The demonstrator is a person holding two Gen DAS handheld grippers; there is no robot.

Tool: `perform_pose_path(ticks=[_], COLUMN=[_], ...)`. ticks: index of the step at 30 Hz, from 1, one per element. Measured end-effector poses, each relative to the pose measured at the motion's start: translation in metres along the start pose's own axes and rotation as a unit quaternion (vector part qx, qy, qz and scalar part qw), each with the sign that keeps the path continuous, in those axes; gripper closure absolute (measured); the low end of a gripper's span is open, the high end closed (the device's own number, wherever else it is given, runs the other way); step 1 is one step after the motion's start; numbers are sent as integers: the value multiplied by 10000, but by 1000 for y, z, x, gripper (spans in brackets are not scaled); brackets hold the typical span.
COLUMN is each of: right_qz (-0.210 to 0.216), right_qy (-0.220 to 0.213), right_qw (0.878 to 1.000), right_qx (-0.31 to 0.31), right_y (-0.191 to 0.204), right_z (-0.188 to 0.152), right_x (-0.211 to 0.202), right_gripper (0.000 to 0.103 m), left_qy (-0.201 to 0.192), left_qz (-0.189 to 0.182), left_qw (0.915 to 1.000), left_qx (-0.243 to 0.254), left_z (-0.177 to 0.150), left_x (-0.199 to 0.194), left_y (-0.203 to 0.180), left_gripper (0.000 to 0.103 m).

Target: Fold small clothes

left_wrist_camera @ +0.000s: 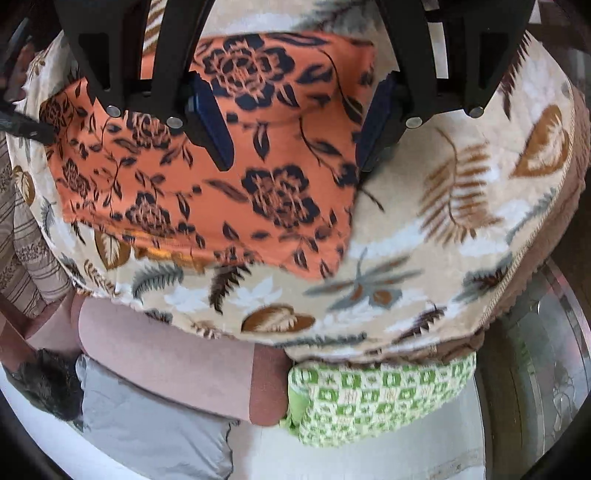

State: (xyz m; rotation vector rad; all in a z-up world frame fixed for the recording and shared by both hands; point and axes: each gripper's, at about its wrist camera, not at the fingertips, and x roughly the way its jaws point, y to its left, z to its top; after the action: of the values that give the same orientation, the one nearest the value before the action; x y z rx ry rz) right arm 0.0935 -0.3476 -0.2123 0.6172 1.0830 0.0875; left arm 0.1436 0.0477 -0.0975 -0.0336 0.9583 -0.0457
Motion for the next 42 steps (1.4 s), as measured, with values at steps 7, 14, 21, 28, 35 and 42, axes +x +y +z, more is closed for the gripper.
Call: perform_pose_path(ticks=[7,14,21,28,35,42], right_qz=[339,242,363,803,953,1259], right_qy=[-486,-249,-677,-416,-423,-144], right_qw=[9982,9972,9918,9827,9850,9877], right_qx=[-23,666,1020,1615,1377,919], right_y=[14,-28,-54,-100,-93,-97], right_z=[1,-9,-20,-44,-27,17], right_x=[-33,-15,-66,-66,-49,-18], right_gripper=[23,17,17,17,17,17], left_qy=[817,894,526,644,598,577], left_qz=[304,333,63,-156,-270,-291], left_qw=[9961,9946,9978,9969,9972,9970], left_qx=[168,399,389,422,364,423], left_z=[-21,-47,-51,-53,-55,-55], left_x=[38,42,23,29,15,10], left_y=[-14,-21,-33,-51,-64,-70], left_gripper=[34,31,31,31,31,31])
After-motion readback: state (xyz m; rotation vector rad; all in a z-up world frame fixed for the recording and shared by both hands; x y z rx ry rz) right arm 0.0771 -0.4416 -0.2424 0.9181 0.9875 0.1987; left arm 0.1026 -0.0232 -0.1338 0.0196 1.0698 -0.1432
